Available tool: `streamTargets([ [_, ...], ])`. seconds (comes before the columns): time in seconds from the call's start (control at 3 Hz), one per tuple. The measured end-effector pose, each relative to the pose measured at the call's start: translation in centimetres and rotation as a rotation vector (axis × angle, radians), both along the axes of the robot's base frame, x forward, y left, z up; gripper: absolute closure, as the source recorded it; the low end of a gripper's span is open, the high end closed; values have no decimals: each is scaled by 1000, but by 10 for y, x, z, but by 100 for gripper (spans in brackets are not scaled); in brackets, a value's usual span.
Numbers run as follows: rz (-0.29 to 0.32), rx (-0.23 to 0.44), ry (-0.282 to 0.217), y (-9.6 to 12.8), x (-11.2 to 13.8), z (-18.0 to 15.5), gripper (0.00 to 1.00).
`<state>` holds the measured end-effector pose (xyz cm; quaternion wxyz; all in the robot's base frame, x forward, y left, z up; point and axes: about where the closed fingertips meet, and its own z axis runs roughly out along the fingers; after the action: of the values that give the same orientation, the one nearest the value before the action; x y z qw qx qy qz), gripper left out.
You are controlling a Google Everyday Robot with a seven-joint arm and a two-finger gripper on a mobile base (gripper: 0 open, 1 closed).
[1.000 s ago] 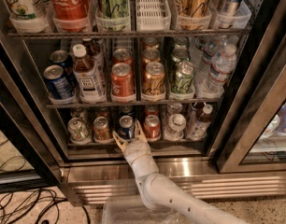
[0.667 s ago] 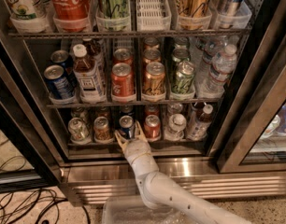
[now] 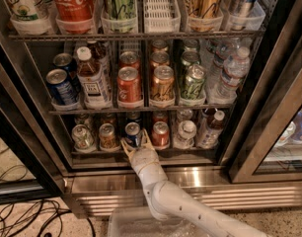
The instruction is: Pick pepsi can from bottom shelf of fridge
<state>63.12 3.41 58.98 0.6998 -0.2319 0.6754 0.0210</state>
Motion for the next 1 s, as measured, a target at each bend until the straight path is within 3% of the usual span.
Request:
streamTargets([
  [0.33,0,0,0,0,0,0,100],
  [0.67,0,0,0,0,0,0,100],
  [1.0,33,47,18,3,-3,8,100],
])
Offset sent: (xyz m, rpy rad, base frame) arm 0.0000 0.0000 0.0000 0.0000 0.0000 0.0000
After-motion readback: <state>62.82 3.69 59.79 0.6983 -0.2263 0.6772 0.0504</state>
